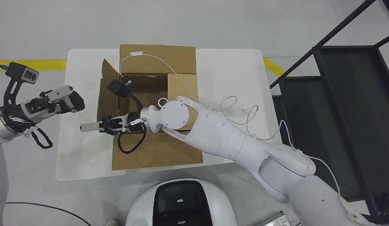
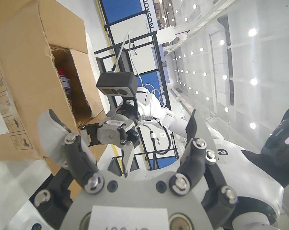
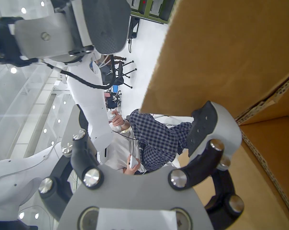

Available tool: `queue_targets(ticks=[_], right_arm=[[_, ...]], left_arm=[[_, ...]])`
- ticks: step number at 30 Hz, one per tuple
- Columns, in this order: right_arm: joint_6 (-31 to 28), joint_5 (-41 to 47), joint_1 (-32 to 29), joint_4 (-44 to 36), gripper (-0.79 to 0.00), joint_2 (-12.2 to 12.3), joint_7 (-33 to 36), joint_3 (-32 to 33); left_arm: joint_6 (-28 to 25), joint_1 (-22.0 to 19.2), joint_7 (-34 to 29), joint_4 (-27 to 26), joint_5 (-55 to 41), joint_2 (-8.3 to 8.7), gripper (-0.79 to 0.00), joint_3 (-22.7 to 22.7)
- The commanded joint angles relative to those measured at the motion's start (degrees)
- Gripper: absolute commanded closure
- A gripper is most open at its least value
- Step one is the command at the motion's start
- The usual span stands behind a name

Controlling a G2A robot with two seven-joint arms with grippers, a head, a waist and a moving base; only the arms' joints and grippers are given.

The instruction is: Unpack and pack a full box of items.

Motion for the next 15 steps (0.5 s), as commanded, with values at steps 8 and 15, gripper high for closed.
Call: queue_targets(ticks=[8,15], right_arm=[[-3.2,-0.4,0.2,5.1,-0.785,-1.7,1.6,1.6],[-1.6,-3.5,-1.5,1.7,-0.785,-1.1,0.7,4.3]], left_arm=[[6.5,-8.5,2.1,7.9,8.7,0.44,-0.785,8.6],[12.1,-9.8,9.3,7.1,12.2,0.34,-0.785,12.1]])
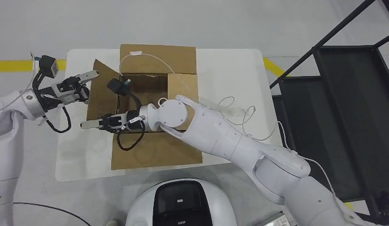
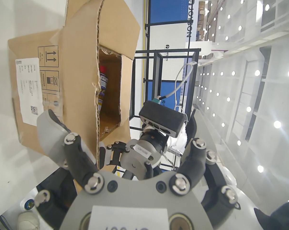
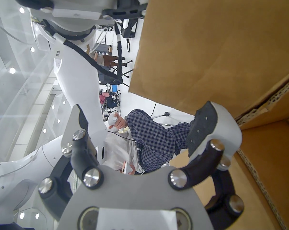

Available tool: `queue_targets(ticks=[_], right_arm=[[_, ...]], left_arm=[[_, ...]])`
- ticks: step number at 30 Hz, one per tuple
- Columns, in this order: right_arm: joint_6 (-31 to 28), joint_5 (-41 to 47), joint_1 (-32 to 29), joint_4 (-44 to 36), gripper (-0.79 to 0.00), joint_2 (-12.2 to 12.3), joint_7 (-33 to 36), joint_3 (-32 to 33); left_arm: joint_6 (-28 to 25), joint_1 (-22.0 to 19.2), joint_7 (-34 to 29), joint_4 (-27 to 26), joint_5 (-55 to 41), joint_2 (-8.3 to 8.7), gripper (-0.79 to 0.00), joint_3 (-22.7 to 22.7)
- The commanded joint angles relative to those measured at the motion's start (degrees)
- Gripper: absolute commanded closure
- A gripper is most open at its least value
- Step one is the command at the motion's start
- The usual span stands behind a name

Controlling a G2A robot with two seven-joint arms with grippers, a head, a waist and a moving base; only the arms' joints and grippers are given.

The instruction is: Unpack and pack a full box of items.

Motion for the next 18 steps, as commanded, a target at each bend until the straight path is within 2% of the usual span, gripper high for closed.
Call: queue_targets(ticks=[1,6,11,18], right_arm=[[0.1,-0.9,-0.8,-1.2,-0.785,0.6,-0.5,1.4],[1.2,-5.0,-5.6,-8.1,-0.785,3.7,-1.0,7.4],[4.0,-9.5,-12.2,-16.2,-0.785,6.9,-0.9,14.1],[3.9,-11.6,-19.4,-21.4,-0.785,9.3,0.1,20.2]], left_arm=[[0.6,0.7,1.4,-0.6,-0.2,0.11,-0.785,-0.6],[-0.1,3.7,2.9,-2.6,-2.6,0.52,-0.785,-3.9],[-1.7,8.9,5.3,-6.6,-6.3,0.94,-0.785,-9.7],[-1.5,16.4,7.0,-13.7,-9.5,1.46,-0.785,-18.5]])
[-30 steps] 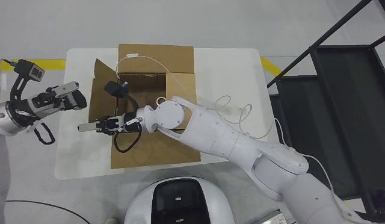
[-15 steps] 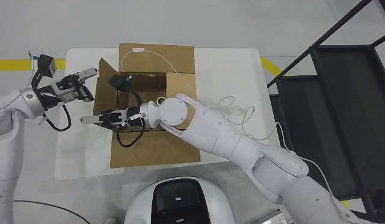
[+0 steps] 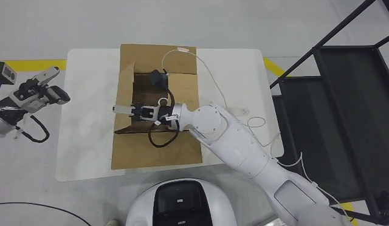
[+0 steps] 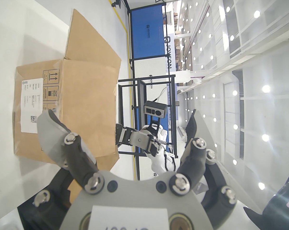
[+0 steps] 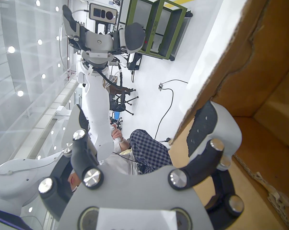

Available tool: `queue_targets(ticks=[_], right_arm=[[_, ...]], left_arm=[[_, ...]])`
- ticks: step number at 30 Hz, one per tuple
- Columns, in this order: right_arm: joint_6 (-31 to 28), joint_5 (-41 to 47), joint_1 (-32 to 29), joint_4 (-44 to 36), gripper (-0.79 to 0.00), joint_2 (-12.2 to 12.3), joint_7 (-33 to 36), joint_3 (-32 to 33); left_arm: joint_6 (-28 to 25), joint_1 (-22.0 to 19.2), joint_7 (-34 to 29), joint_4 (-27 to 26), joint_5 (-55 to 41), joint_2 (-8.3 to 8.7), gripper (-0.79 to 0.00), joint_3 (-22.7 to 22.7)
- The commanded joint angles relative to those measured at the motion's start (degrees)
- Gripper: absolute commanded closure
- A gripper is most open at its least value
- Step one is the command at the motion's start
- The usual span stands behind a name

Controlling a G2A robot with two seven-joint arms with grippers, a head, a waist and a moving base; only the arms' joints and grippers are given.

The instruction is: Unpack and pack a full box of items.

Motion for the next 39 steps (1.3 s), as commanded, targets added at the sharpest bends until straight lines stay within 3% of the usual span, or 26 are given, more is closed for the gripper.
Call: queue_targets(ticks=[1,7,12,17,20,25,30,39], right_arm=[[0.0,-0.7,-1.1,-0.5,-0.785,0.4,0.0,1.2],[1.4,-0.8,-4.9,-1.4,-0.785,1.4,0.0,4.5],[4.5,1.0,-3.5,1.4,-0.785,0.9,2.8,2.9],[7.2,-0.7,-2.3,3.4,-0.785,0.4,1.5,1.0],[5.1,1.2,-2.4,3.3,-0.785,0.0,2.1,0.1],[-3.5,1.7,-1.7,1.6,-0.785,-1.1,0.2,-2.4],[-3.7,2.7,4.1,5.8,-0.785,-3.8,-0.7,-7.9],[-5.2,7.6,15.6,20.4,-0.785,-11.3,-3.7,-17.2]], left_arm=[[0.6,1.3,-0.5,-1.6,-0.5,0.13,-0.785,-1.4],[2.8,1.5,-2.4,-5.2,1.0,0.59,-0.785,0.0],[4.7,-1.2,-0.5,-6.2,4.1,0.82,-0.785,4.2],[6.5,-3.3,1.1,-6.0,6.7,1.07,-0.785,6.5],[7.0,-3.7,1.6,-5.8,7.5,1.21,-0.785,7.1],[7.7,-3.9,2.8,-5.5,8.2,1.43,-0.785,7.0],[7.2,-4.9,3.1,-3.8,7.0,1.64,-0.785,6.3],[4.4,-9.5,-0.4,1.8,2.4,1.90,-0.785,8.2]])
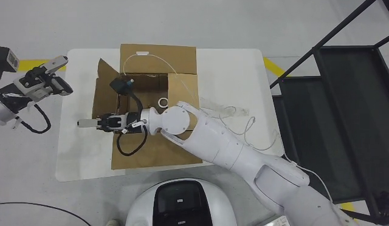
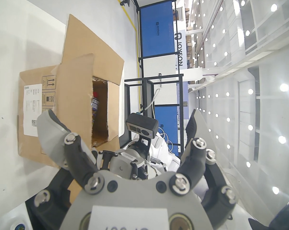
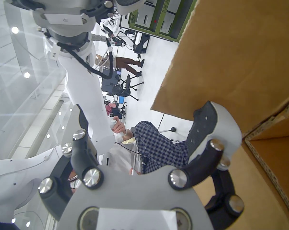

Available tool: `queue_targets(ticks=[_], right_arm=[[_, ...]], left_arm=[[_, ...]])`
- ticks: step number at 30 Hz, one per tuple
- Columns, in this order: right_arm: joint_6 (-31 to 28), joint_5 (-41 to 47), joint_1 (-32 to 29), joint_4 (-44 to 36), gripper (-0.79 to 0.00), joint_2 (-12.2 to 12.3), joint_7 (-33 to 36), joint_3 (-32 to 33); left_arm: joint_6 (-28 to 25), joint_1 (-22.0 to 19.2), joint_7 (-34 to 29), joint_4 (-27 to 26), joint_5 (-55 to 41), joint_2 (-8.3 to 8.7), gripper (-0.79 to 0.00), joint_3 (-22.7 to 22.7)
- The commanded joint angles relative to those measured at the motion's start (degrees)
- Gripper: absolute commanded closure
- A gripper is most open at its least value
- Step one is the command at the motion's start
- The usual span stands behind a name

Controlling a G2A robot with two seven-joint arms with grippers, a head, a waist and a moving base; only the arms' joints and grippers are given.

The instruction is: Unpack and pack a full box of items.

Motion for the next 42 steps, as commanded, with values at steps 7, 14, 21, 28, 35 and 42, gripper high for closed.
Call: queue_targets(ticks=[7,14,21,28,35,42], right_arm=[[-1.5,2.5,3.4,9.0,-0.785,-4.3,-1.1,-2.6],[-3.8,1.6,2.8,10.2,-0.785,-4.6,-1.3,-0.5],[-1.5,-5.0,-2.4,2.5,-0.785,-0.6,-2.7,6.7],[5.3,-15.0,-17.4,-17.8,-0.785,6.1,-2.3,21.3],[7.9,-18.7,-30.8,-32.8,-0.785,9.8,0.3,32.9],[8.0,-19.2,-35.1,-37.5,-0.785,10.8,1.2,36.2]], left_arm=[[3.1,-7.1,-3.7,7.6,5.3,0.12,-0.785,9.5],[6.4,-12.4,-0.6,15.7,8.5,-0.33,-0.785,15.4],[11.3,-11.3,1.8,14.9,11.9,0.23,-0.785,15.1],[18.3,-10.5,5.2,9.4,23.1,0.58,-0.785,19.9],[24.6,-11.0,5.8,6.0,29.6,-0.03,-0.785,27.7],[24.3,-12.7,5.2,7.6,27.4,-1.11,-0.785,32.2]])
